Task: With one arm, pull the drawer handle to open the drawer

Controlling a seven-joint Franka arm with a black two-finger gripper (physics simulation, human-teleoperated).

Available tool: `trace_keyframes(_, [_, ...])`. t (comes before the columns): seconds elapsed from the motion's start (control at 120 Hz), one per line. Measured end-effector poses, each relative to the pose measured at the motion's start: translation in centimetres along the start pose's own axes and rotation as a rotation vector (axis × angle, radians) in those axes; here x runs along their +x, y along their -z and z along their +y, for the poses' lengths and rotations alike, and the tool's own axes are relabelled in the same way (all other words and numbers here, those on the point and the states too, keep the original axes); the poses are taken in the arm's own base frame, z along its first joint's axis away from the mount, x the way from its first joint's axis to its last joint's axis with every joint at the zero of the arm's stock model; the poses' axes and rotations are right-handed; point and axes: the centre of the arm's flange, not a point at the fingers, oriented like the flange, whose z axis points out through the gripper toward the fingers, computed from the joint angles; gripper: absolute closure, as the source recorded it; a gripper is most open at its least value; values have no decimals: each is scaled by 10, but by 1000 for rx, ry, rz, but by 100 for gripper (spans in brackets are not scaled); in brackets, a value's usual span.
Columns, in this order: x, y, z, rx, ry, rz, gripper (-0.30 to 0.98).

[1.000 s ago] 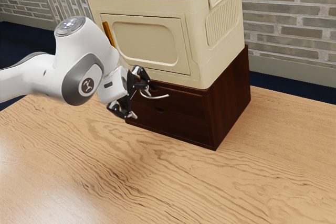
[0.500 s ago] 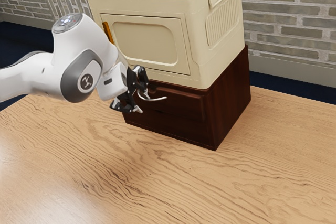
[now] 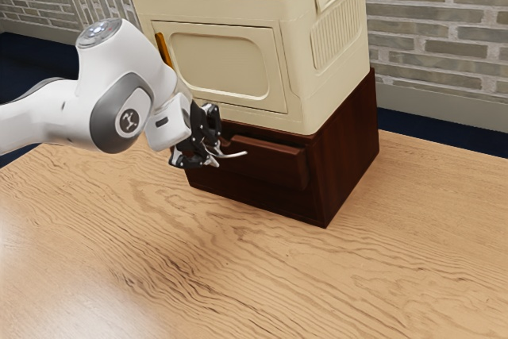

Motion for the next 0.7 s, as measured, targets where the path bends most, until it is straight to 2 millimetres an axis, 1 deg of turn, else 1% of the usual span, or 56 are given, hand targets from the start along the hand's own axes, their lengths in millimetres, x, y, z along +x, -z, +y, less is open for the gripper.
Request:
trace_keyframes(0.442, [-2, 5, 3, -16, 24, 25, 74])
trace_keyframes(0.7, [-3, 13, 8, -35, 36, 37, 75])
